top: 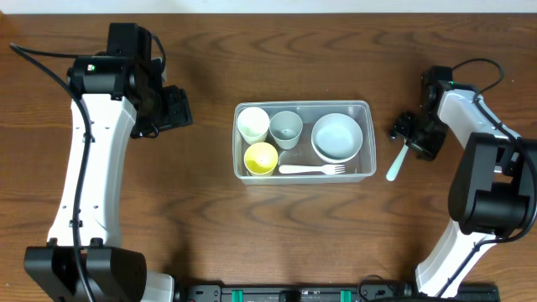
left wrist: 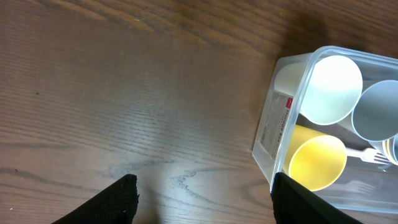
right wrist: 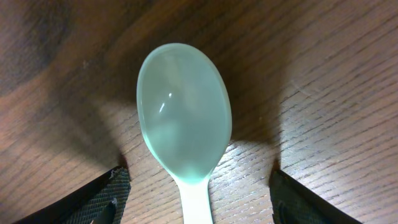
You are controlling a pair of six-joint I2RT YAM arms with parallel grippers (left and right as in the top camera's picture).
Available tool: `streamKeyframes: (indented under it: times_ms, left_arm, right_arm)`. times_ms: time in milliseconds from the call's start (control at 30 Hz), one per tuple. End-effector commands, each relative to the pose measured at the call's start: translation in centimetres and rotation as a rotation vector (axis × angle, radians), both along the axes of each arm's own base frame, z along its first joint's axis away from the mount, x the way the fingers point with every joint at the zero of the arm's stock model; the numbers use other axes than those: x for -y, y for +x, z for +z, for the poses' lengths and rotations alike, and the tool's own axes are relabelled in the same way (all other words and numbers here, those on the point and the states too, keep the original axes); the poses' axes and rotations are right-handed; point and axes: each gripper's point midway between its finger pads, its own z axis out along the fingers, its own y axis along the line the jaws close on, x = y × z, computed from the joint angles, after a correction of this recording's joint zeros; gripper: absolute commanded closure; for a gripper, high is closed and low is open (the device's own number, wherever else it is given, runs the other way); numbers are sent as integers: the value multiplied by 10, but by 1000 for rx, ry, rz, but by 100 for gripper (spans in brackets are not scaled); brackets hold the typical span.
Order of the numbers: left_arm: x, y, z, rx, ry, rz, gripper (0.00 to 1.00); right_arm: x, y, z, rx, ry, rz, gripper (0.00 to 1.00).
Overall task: Pack container
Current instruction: 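Move the right gripper to the green spoon and grasp it, then carry the green spoon into the container beside the fork and release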
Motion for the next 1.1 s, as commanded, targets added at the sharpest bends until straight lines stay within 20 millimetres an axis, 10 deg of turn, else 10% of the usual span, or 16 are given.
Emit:
streamKeyframes:
  times_ms: [0, 467, 1067]
  left_arm:
    - [-2, -2, 2, 2, 6, 11, 31]
    - [-2, -2, 2, 2, 6, 11, 30]
    - [-2, -3, 2, -1, 6, 10, 30]
  right_arm:
    - [-5, -16, -19, -56, 21, 10, 26]
    - [-6, -19, -20, -66, 22, 10, 44]
    - [-6, -18, -20, -64, 22, 10, 99]
